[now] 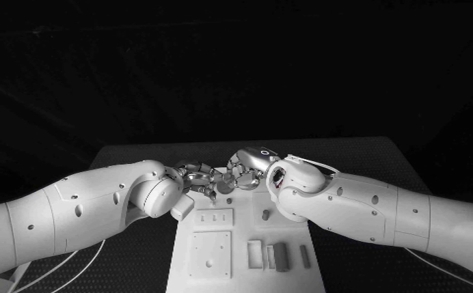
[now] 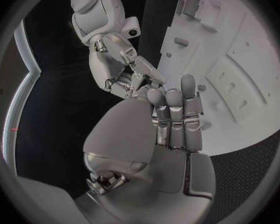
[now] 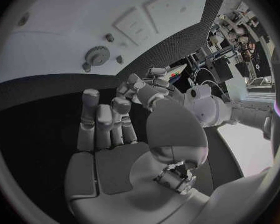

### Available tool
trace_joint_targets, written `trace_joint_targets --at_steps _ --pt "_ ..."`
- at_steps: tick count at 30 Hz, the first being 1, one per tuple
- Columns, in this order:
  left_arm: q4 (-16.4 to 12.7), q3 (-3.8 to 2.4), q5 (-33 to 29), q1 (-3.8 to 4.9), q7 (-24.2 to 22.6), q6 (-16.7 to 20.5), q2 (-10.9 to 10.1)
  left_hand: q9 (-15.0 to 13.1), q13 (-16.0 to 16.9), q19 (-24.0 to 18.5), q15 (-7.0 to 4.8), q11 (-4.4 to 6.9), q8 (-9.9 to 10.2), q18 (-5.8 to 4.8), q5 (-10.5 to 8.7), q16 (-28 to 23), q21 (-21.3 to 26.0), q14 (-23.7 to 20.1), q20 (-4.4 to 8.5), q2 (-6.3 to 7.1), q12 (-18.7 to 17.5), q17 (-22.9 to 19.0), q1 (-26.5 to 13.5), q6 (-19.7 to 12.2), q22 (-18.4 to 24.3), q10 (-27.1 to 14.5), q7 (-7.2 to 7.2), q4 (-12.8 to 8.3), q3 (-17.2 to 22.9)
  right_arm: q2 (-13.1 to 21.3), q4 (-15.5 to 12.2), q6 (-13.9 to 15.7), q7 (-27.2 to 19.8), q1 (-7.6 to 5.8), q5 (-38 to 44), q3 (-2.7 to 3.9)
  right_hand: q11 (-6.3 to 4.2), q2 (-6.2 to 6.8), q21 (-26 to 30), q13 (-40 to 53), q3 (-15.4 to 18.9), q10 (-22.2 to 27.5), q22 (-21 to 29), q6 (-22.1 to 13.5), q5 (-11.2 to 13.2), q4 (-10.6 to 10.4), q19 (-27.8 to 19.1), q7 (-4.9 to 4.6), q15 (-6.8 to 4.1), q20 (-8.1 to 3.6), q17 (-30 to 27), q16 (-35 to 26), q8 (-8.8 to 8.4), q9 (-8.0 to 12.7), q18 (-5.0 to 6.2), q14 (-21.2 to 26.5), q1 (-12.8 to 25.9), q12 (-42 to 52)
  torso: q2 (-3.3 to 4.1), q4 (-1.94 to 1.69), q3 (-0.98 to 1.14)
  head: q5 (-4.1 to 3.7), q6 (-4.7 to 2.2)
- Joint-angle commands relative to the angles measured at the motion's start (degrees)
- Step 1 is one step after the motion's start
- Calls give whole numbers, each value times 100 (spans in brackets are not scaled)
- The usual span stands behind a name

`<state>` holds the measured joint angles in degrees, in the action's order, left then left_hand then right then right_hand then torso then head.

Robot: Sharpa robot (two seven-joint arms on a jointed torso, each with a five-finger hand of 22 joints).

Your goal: Assemble the parts on the task board

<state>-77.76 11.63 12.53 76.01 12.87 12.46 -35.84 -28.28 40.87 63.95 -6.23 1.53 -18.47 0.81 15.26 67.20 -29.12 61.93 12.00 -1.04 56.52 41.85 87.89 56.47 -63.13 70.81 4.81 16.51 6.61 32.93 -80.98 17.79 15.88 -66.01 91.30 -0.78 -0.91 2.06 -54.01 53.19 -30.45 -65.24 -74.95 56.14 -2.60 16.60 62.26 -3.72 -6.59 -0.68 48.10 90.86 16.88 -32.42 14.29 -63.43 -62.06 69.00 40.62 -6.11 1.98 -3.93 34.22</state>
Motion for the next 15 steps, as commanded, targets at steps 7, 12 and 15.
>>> trace_joint_targets --at_steps 7,12,15 --pt "-6 -13 -97 11 22 58 11 -155 -34 7 -68 86 82 -47 -189 62 52 -100 35 164 -36 -95 -684 437 -38 -246 -78 8 -218 -17 -32 -38 -79 14 41 -5 -25 -20 -12 -10 -12 -44 -28 214 -18 -21 31 -152 -45 -16 -3 -7 18 -10 71 -2 55 -21 2 1 -6 -3 3" --pt "-5 -13 -97 11 40 61 7 -162 -52 23 -74 79 119 -48 -232 79 80 -109 40 228 -42 -147 -978 421 -39 -259 -71 16 -274 -17 -33 -40 -78 14 41 -5 -27 -25 -12 -11 -18 -48 -26 222 -18 -21 34 -149 -46 -17 -4 -8 20 -12 71 -6 59 -21 0 0 -4 -4 5" --pt "-7 -13 -97 11 49 58 7 -167 -61 33 -79 78 135 -45 -246 92 94 -110 45 257 -42 -172 -1091 417 -41 -261 -71 12 -266 -15 -33 -37 -74 14 41 -5 -28 -30 -12 -11 -21 -51 -25 226 -18 -23 37 -148 -47 -17 -4 -9 21 -13 71 -9 66 -21 2 1 -3 -4 8"
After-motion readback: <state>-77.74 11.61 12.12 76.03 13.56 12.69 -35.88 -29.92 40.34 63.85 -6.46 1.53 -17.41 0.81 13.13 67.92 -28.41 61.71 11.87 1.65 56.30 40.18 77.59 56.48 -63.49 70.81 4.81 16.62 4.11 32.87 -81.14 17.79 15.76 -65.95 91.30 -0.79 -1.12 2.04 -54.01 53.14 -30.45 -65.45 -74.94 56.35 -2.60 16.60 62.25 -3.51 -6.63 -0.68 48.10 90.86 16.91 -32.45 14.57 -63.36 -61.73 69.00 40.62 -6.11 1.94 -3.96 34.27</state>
